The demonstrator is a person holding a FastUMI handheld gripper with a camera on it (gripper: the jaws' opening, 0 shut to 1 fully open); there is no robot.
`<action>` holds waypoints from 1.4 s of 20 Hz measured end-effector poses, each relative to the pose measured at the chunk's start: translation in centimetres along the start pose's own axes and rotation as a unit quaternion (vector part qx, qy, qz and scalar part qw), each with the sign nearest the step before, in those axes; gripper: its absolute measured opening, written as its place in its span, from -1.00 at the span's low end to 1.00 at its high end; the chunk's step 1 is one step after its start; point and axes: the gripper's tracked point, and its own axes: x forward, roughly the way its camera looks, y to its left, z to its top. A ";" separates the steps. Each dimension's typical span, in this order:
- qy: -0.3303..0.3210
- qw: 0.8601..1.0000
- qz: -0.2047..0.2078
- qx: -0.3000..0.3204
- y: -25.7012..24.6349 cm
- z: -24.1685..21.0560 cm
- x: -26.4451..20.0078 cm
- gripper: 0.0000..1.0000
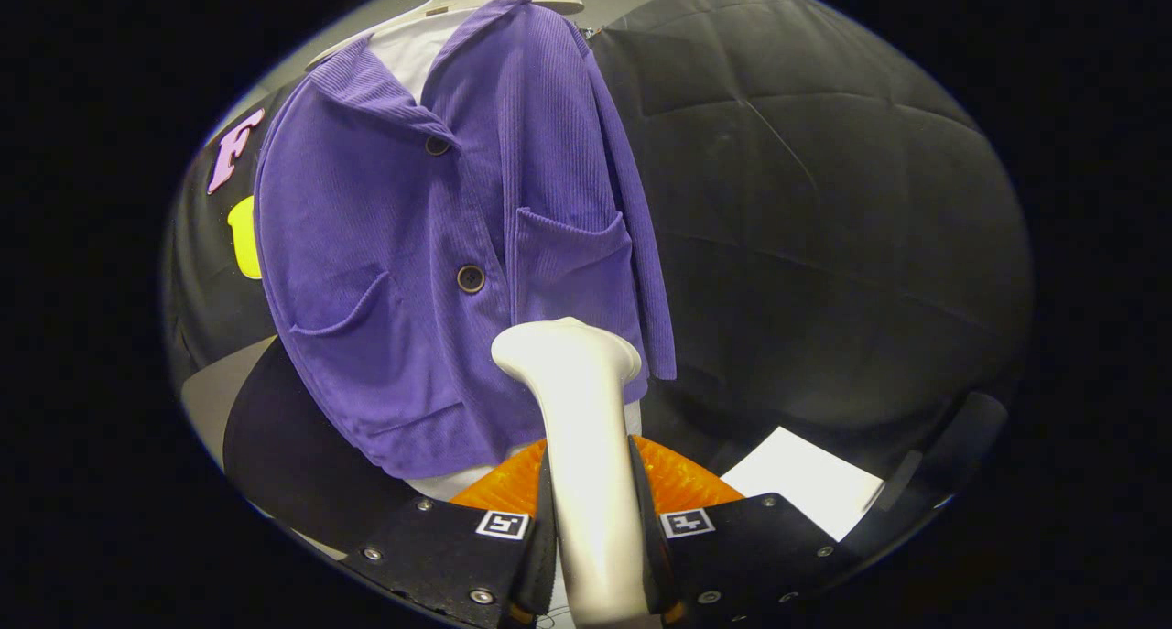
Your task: Iron the clothes twice with a garment steamer, once on the left side and once on the right side.
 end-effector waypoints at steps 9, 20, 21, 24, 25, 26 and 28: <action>0.010 0.997 0.082 -0.013 3.4 -4.4 -8.8 -0.24; -0.072 0.969 0.218 -0.089 12.1 -4.0 -27.3 -0.24; -0.083 0.967 0.225 -0.088 13.2 -3.4 -28.6 -0.25; -0.110 0.963 0.236 -0.072 15.8 -2.2 -32.2 -0.25; -0.119 0.962 0.236 -0.076 16.4 -2.2 -33.1 -0.25; -0.135 0.960 0.224 -0.097 16.9 -1.9 -33.9 -0.25; -0.178 0.957 0.178 -0.147 16.6 -1.3 -34.8 -0.26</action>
